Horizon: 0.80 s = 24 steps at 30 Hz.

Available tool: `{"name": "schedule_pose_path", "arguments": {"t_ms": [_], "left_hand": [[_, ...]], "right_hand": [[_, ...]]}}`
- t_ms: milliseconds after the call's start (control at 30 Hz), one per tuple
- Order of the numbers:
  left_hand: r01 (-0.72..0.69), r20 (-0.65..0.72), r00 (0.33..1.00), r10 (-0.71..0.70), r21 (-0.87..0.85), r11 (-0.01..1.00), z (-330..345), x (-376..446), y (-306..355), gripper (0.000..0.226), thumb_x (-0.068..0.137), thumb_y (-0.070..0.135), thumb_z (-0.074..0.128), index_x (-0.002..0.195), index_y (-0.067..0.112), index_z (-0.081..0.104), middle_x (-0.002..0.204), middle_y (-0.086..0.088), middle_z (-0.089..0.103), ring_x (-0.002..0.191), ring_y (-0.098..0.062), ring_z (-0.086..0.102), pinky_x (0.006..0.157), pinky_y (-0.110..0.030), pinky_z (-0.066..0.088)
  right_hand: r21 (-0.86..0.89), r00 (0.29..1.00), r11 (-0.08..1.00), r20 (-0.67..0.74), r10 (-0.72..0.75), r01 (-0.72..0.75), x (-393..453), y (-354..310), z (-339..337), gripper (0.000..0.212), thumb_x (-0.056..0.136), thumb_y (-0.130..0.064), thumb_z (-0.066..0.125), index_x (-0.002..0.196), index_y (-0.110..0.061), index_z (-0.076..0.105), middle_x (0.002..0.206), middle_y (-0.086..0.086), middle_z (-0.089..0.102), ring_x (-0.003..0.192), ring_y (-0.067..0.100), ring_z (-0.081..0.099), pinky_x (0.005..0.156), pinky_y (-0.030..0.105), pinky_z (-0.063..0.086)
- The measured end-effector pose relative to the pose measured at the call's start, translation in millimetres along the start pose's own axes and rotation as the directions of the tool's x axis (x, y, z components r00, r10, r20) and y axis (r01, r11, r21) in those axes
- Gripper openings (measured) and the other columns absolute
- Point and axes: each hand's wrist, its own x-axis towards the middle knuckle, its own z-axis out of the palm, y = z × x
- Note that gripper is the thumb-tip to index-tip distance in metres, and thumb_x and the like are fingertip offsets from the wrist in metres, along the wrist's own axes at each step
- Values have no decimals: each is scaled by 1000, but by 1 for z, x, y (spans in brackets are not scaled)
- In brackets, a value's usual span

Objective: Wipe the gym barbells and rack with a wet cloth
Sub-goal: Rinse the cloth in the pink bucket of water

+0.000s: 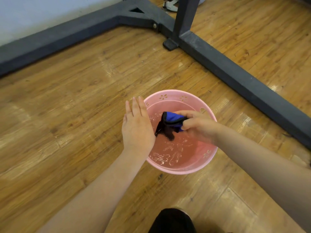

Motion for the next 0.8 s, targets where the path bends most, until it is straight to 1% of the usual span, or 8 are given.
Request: {"name": "schedule_pose_path", "arguments": {"t_ms": [67, 167, 267, 367, 500, 633, 733, 800], "left_hand": [[6, 11, 1000, -5, -2, 1000, -1, 0, 1, 79, 91, 8, 44, 148, 1, -11, 158, -15, -2, 145, -33, -4, 115, -37, 16], [13, 15, 1000, -13, 0, 1000, 0, 1, 1, 82, 91, 11, 48, 148, 2, -12, 158, -14, -3, 145, -32, -5, 116, -37, 16], [14, 14, 1000, -14, 2, 1000, 0, 1, 1, 82, 92, 13, 48, 148, 3, -11, 158, -14, -2, 145, -32, -3, 116, -37, 18], [12, 11, 1000, -12, -3, 1000, 0, 1, 1, 79, 91, 9, 45, 148, 2, -10, 158, -14, -1, 145, -32, -3, 116, -37, 20], [12, 7, 1000, -12, -5, 1000, 1, 1, 0, 80, 90, 8, 47, 148, 2, -8, 158, -14, 1, 145, -33, -1, 116, -37, 21], [8, -7, 1000, -8, -2, 1000, 2, 1, -1, 79, 89, 6, 45, 149, 1, -7, 157, -16, 4, 145, -34, 1, 116, -37, 22], [1, -11, 1000, -1, 4, 1000, 3, 1, -1, 78, 90, 5, 44, 148, 0, -7, 157, -16, 5, 145, -34, 1, 115, -35, 20], [5, -12, 1000, -5, 1, 1000, 4, 2, -1, 77, 90, 7, 44, 148, 1, -7, 157, -15, 5, 145, -33, 1, 115, -35, 23]], "right_hand": [[-92, 1000, 996, 9, 24, -23, 1, 1, 1, 32, 59, -6, 69, 90, -8, 61, 79, 5, 65, 70, 13, 63, 64, 21, 49], [-350, 975, 936, -193, -112, 38, 6, 8, 2, 34, 63, -2, 81, 66, -16, 50, 61, -4, 55, 58, 12, 51, 57, 24, 41], [-451, 933, 886, -262, -249, 110, 7, 8, 1, 41, 63, 8, 72, 81, -23, 53, 85, 2, 57, 66, 15, 51, 61, 27, 43], [-406, 950, 899, -178, -256, 166, 4, 3, -4, 56, 60, 9, 61, 101, -29, 57, 114, 0, 60, 84, 10, 63, 68, 20, 48], [-268, 935, 936, -205, -289, 230, 2, 0, -4, 41, 53, 5, 49, 82, -17, 68, 78, -4, 71, 65, 14, 63, 54, 19, 45], [-103, 936, 964, -233, -263, 245, 5, 0, -3, 32, 54, 3, 52, 60, -21, 72, 66, -3, 66, 62, 17, 58, 54, 20, 43], [54, 955, 967, -177, -238, 251, 5, -1, 0, 12, 54, -11, 79, 59, -19, 71, 60, -4, 64, 54, 7, 59, 52, 16, 45], [134, 958, 958, -170, -231, 254, 6, 0, 4, 24, 54, -30, 86, 58, -15, 68, 55, -3, 61, 50, 7, 57, 50, 16, 44]]}}
